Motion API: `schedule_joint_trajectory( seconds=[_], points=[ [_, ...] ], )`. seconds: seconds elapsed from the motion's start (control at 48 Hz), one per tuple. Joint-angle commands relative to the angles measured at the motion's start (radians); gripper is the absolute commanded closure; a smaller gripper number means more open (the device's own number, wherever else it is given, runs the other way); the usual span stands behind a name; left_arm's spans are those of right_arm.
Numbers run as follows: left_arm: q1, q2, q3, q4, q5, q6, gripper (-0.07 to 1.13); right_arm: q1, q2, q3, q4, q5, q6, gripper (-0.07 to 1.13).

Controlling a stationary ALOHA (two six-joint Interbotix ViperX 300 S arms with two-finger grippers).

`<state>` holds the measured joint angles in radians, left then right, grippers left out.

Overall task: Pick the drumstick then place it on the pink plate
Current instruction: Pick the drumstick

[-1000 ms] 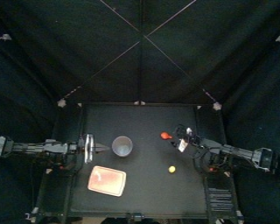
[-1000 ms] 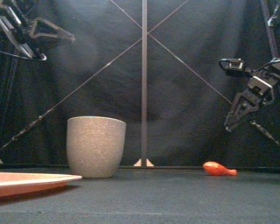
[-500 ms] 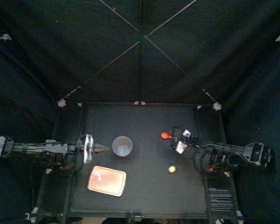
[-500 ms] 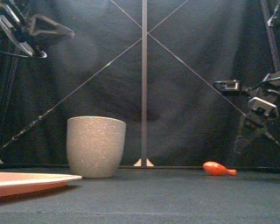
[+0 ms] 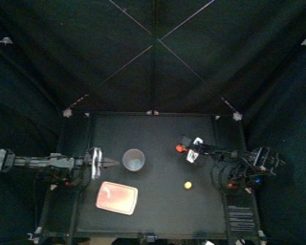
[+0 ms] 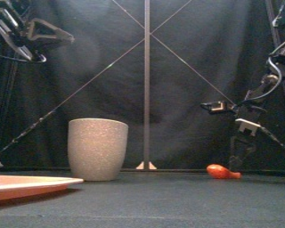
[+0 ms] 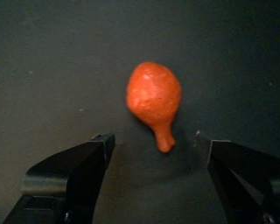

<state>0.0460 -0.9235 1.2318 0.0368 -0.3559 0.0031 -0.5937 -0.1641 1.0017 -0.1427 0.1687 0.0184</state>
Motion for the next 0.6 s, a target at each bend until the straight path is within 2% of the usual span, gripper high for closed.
schedule_joint_trajectory(
  seconds=[0.021,0.188,0.438,0.604],
  points=[
    [-0.002,0.003,-0.011,0.011,-0.011,0.002,1.01,-0.015,0.025,-0.037,0.000,-0.003,-0.003,0.04],
    [-0.003,0.003,-0.009,0.011,-0.012,0.000,1.01,-0.020,0.074,-0.064,0.002,-0.003,-0.003,0.13],
    [-0.003,0.003,-0.009,0.011,-0.012,0.000,1.01,-0.021,0.123,-0.080,0.005,-0.005,0.003,0.37],
    [-0.003,0.003,-0.009,0.014,-0.014,0.000,1.01,-0.015,0.110,-0.071,0.011,-0.005,0.006,0.46]
  ],
)
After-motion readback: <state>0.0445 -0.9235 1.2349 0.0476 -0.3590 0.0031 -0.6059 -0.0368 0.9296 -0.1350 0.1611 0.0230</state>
